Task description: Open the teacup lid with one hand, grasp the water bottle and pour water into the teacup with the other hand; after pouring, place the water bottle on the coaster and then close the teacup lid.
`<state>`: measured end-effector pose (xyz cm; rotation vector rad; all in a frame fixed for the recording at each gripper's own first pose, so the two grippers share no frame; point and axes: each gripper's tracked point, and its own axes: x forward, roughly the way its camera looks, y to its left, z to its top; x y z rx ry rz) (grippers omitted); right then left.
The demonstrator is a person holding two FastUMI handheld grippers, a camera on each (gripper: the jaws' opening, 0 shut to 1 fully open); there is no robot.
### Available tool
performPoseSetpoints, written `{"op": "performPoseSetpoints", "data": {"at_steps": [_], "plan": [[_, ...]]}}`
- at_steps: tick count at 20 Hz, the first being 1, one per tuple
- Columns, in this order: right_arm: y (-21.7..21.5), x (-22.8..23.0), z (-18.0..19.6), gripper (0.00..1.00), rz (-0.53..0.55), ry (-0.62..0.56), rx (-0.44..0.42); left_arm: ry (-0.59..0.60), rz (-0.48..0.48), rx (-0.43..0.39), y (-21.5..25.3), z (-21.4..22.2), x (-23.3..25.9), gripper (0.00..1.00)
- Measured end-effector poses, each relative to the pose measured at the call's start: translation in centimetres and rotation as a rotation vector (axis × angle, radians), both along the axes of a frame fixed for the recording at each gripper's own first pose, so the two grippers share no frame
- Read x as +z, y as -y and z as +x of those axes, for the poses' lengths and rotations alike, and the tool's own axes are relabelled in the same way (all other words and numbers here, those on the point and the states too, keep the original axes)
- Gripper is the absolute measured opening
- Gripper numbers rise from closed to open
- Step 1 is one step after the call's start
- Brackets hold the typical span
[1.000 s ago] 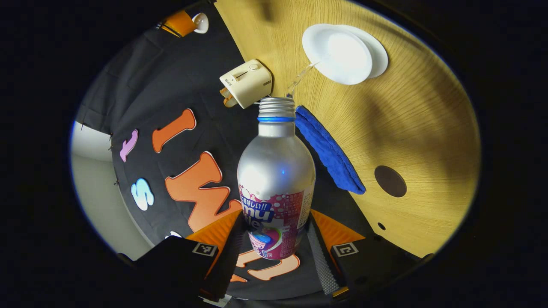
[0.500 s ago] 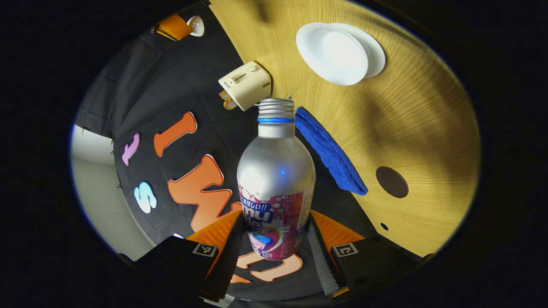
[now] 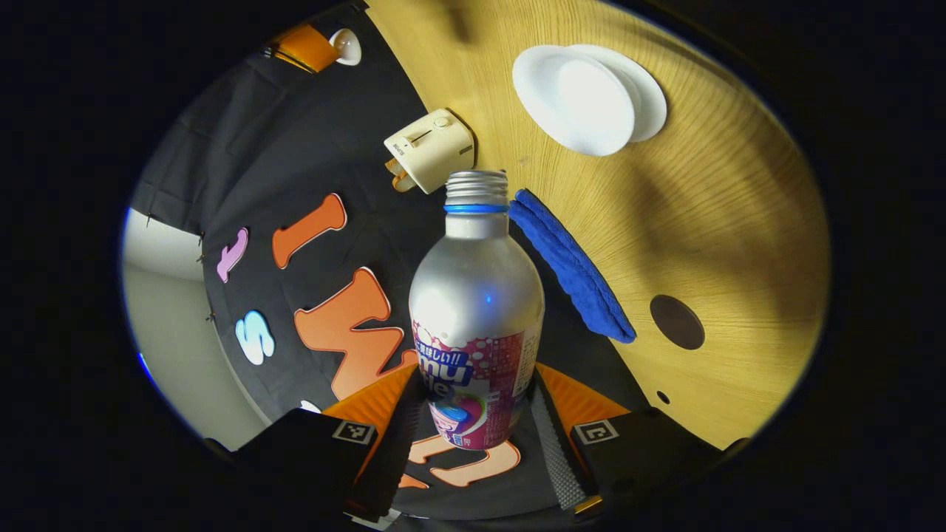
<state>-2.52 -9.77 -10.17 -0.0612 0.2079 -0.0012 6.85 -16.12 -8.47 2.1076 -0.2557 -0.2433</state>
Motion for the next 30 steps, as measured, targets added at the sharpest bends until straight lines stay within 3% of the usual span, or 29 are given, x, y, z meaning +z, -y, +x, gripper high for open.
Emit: {"op": "performPoseSetpoints", "data": {"at_steps": [4,9,11,14,17,20,23,25,26,30], "plan": [[-0.4,-0.1,0.1,0.21,-0.010,-0.008,0.007,-0.037,-0.091,0.011,-0.5,0.1,0.0,0.82],[-1.5,0.2,0.4,0.21,0.000,-0.007,0.016,-0.092,-0.297,0.033,-1.7,-0.4,-0.2,0.85],[-2.1,0.2,0.7,0.21,0.004,-0.011,0.023,-0.122,-0.390,0.051,-2.3,-0.6,-0.7,0.79],[-3.2,0.2,1.0,0.21,0.000,-0.017,0.040,-0.169,-0.545,0.081,-2.9,-0.8,-1.3,0.82],[-4.9,0.6,1.4,0.21,-0.006,-0.012,0.070,-0.201,-0.654,0.121,-4.1,-0.7,-2.1,0.78],[-6.8,0.9,1.8,0.21,-0.023,-0.010,0.108,-0.224,-0.777,0.171,-6.1,-0.6,-2.9,0.86],[-8.9,0.8,2.4,0.20,-0.017,-0.015,0.150,-0.234,-0.888,0.193,-7.1,-0.4,-3.3,0.82],[-10.4,0.7,2.8,0.21,-0.013,-0.022,0.175,-0.249,-0.982,0.216,-8.0,-0.1,-3.7,0.77],[-11.1,0.6,2.9,0.20,-0.010,-0.026,0.189,-0.253,-1.032,0.230,-8.4,0.1,-3.7,0.82],[-13.9,0.6,3.9,0.20,0.006,-0.032,0.241,-0.263,-1.248,0.282,-10.1,2.1,-3.5,0.81]]}}
